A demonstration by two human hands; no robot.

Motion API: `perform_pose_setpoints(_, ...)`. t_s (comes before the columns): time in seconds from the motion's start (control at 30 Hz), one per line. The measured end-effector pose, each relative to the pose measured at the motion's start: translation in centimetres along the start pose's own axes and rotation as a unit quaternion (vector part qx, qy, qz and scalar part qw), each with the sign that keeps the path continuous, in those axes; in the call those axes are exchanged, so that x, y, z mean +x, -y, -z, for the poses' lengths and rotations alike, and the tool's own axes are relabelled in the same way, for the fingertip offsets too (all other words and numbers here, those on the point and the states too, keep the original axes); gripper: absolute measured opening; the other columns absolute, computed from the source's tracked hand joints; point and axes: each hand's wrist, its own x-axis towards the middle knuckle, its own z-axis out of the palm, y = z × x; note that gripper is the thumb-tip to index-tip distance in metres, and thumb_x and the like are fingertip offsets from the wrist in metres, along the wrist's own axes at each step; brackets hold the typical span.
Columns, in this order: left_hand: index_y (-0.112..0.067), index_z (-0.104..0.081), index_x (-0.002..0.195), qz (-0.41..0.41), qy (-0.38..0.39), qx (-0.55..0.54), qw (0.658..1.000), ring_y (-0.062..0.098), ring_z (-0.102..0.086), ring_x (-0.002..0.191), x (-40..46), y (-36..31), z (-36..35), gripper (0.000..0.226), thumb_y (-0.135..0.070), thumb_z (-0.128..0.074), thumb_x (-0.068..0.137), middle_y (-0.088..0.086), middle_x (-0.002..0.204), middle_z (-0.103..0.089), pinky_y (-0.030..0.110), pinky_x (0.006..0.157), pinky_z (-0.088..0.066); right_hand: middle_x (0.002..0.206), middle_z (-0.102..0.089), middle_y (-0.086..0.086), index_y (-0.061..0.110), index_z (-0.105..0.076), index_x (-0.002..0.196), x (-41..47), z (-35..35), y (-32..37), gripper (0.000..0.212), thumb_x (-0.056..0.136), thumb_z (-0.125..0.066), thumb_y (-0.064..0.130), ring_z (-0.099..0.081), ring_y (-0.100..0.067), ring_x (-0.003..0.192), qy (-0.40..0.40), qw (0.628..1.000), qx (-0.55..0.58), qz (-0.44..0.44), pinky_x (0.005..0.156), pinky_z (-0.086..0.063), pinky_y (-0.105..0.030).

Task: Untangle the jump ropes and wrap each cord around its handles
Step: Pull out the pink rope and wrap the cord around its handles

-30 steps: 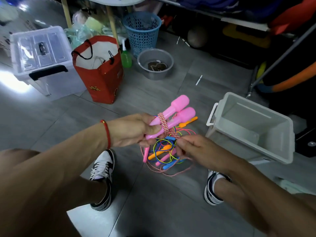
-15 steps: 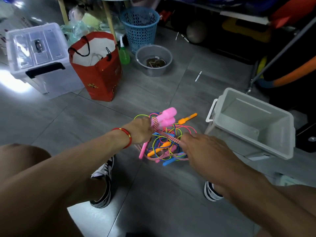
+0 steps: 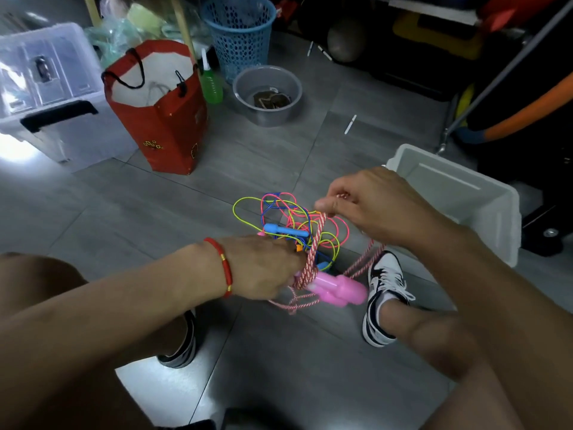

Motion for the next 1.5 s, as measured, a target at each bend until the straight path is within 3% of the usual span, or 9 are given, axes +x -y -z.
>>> perform_pose_setpoints(0.2, -0.019, -0.052, 0.129, -0.030, -0.081, -0.114, 0.990, 0.022, -0.056, 0.106, -3.2, -0.2, 2.1, 0.047, -0.044, -0.044, 0.091, 0.001, 0.120, -0.057, 0.035, 0.091, -0.043, 0.067, -0.062, 0.008, 0.035, -0.070, 0.086, 1.3, -2.3, -2.0, 0.024, 0.081, -0.069, 0.059, -0.052, -0.006, 0.063, 0.102, 0.980, 0.171, 0.002, 0.067, -0.045, -0.036)
perform_pose_setpoints(0.4, -0.019, -0.063, 0.104, -0.068, -0.190, -0.365, 0.909, -0.007, -0.053, 0.067, -4.8, 0.7, 4.7, 0.025, -0.041, -0.067, 0.093, -0.022, 0.079, -0.061, 0.015, 0.062, -0.043, 0.075, -0.068, -0.006, 0.007, -0.073, 0.088, 0.1, -3.2, -2.1, 0.034, 0.082, -0.078, 0.040, -0.053, -0.010, 0.077, 0.142, 0.917, 0.372, 0.006, 0.068, -0.046, -0.035)
perform_pose_setpoints(0.5, -0.013, -0.070, 0.094, 0.004, -0.193, -0.568, 0.800, 0.007, -0.043, 0.056, -5.4, 2.3, 5.2, 0.022, -0.034, -0.071, 0.090, 0.006, 0.073, -0.059, 0.019, 0.049, -0.035, 0.057, -0.057, 0.021, 0.022, -0.062, 0.077, -1.1, -4.0, -1.9, 0.026, 0.090, -0.062, 0.000, -0.049, 0.006, 0.053, 0.122, 0.898, 0.422, -0.006, 0.053, -0.042, -0.015)
perform_pose_setpoints(0.6, -0.002, -0.066, 0.089, 0.074, -0.202, -0.630, 0.746, 0.023, -0.033, 0.055, -4.8, 4.0, 4.1, 0.048, -0.050, -0.069, 0.082, 0.037, 0.078, -0.052, 0.026, 0.047, -0.020, 0.055, -0.045, 0.016, 0.020, -0.060, 0.084, -2.4, -4.8, -0.3, 0.027, 0.106, -0.045, 0.014, -0.035, 0.003, 0.047, 0.148, 0.878, 0.456, -0.008, 0.047, -0.031, -0.011)
perform_pose_setpoints(0.8, -0.008, -0.068, 0.082, 0.176, -0.165, -0.628, 0.740, 0.023, -0.029, 0.057, -3.1, 4.6, 2.0, 0.053, -0.061, -0.067, 0.080, 0.029, 0.076, -0.049, 0.021, 0.045, -0.021, 0.069, -0.053, -0.027, 0.014, -0.060, 0.073, -2.8, -6.3, 2.0, 0.051, 0.100, -0.040, 0.053, -0.049, -0.017, 0.057, 0.097, 0.905, 0.407, -0.083, 0.057, -0.043, -0.036)
perform_pose_setpoints(0.93, -0.003, -0.068, 0.081, 0.208, -0.173, -0.649, 0.711, 0.018, -0.029, 0.053, -2.4, 4.6, 1.6, 0.048, -0.050, -0.071, 0.085, 0.021, 0.078, -0.051, 0.019, 0.043, -0.020, 0.057, -0.049, -0.005, 0.010, -0.064, 0.077, -2.8, -5.9, 3.0, 0.044, 0.106, -0.041, 0.035, -0.048, -0.001, 0.038, 0.073, 0.880, 0.437, -0.171, 0.043, -0.040, -0.017)
perform_pose_setpoints(1.07, 0.005, -0.065, 0.089, 0.211, -0.178, -0.671, 0.689, 0.016, -0.028, 0.046, -2.2, 4.2, 2.0, 0.047, -0.042, -0.072, 0.088, 0.018, 0.079, -0.056, 0.017, 0.044, -0.017, 0.072, -0.056, 0.007, 0.019, -0.050, 0.095, -3.0, -6.3, 2.7, 0.018, 0.103, -0.049, 0.035, -0.051, -0.017, 0.065, -0.011, 0.964, 0.231, -0.130, 0.060, -0.032, -0.032)
perform_pose_setpoints(1.33, -0.011, -0.062, 0.075, 0.277, -0.185, -0.443, 0.832, 0.014, -0.039, 0.052, -0.9, 3.8, 1.4, 0.045, -0.053, -0.067, 0.088, -0.005, 0.059, -0.049, 0.027, 0.050, -0.034, 0.090, -0.058, -0.004, 0.022, -0.043, 0.086, -3.8, -5.5, 3.7, 0.027, 0.107, -0.029, 0.031, -0.055, -0.033, 0.090, 0.058, 0.994, 0.077, -0.046, 0.079, -0.045, -0.043)
perform_pose_setpoints(1.5, -0.013, -0.065, 0.099, 0.233, -0.129, -0.296, 0.917, 0.023, -0.056, 0.075, -0.7, 2.4, 1.8, 0.034, -0.046, -0.065, 0.091, 0.006, 0.086, -0.067, 0.021, 0.060, -0.032, 0.084, -0.065, -0.004, 0.017, -0.062, 0.088, -4.4, -3.8, 3.9, 0.037, 0.106, -0.033, 0.033, -0.061, -0.024, 0.081, 0.084, 0.986, 0.130, -0.067, 0.076, -0.049, -0.036)
